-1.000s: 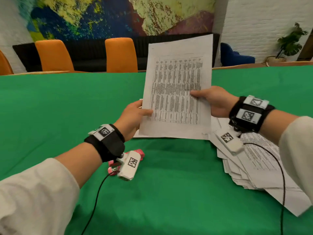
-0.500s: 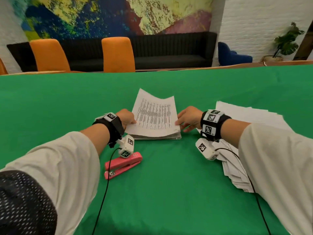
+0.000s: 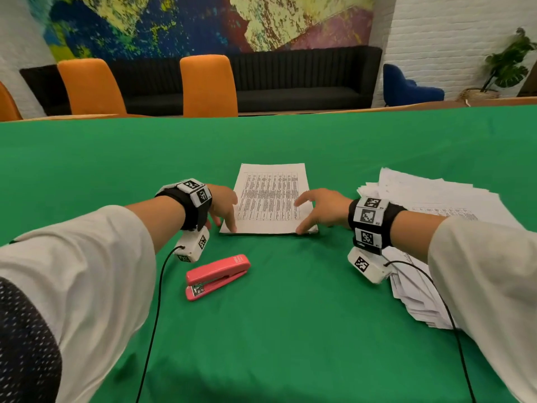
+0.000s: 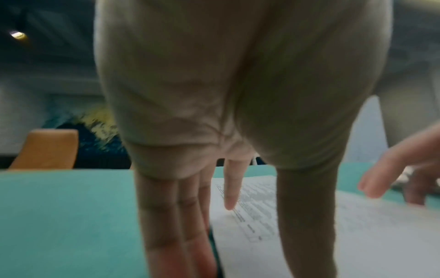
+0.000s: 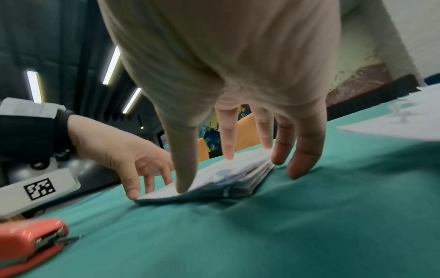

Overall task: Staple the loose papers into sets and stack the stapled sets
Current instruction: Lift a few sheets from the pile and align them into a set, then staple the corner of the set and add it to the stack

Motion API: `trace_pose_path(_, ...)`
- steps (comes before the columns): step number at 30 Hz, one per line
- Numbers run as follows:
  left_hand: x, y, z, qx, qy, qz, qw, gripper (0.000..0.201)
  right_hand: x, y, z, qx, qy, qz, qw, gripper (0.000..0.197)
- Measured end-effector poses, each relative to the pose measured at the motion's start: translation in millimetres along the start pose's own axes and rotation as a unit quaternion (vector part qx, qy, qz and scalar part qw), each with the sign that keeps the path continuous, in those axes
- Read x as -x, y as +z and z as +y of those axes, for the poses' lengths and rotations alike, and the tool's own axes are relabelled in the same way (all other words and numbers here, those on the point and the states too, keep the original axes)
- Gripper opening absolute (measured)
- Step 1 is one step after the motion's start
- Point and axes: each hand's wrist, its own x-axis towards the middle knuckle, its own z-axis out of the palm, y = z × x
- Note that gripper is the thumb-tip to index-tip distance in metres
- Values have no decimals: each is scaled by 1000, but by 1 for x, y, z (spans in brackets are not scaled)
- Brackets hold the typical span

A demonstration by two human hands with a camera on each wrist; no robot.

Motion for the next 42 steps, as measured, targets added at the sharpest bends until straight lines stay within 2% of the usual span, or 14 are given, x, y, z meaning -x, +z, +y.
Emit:
trace_pose_path(4, 3, 4, 6, -72, 28, 3, 997, 95, 2, 4, -2, 90, -10, -10, 996, 56)
trace_pose_path(8, 5, 5, 10, -98, 39, -5, 994, 98, -1, 6, 3, 117, -8, 5, 993, 48)
trace_pose_path(18, 2, 5, 12, -159, 55, 19, 985, 93, -3, 3, 8, 99, -10, 11, 995, 45)
trace_pose_path(24, 5, 6, 12, -160, 49, 13, 986, 94, -3, 3, 8, 96, -5, 10, 995, 45)
trace_pose_path(27, 6, 5, 12, -136, 49, -5, 990, 99, 3, 1, 7, 72, -8, 6, 997, 53)
trace_pose_path(29, 10, 1, 12, -136, 55, 6, 989, 96, 9, -5, 9, 34, -26, 31, 999, 58)
trace_pose_path(31, 21, -4, 13, -167, 76, 43, 982, 81, 17, -19, 16, -5, -36, 75, 997, 56)
trace_pose_path(33, 36, -5, 14, -188, 103, 39, 976, 64, 26, -39, 28, -25, -14, 115, 993, 55)
trace_pose_path(35, 52, -1, 16, -189, 115, -34, 975, 56, 35, -62, 47, -22, 36, 125, 991, 58)
trace_pose_path(37, 68, 9, 19, -218, 116, -111, 963, 54, 44, -82, 66, 0, 105, 104, 989, 66)
trace_pose_path(38, 74, 16, 20, -246, 121, -128, 953, 51, 49, -88, 74, 21, 143, 83, 986, 71)
trace_pose_path(40, 81, 29, 24, -322, 145, -110, 929, 41, 62, -95, 81, 89, 203, 30, 975, 78)
trace_pose_path(42, 84, 40, 29, -375, 187, -61, 906, 33, 77, -93, 81, 147, 229, -21, 962, 83)
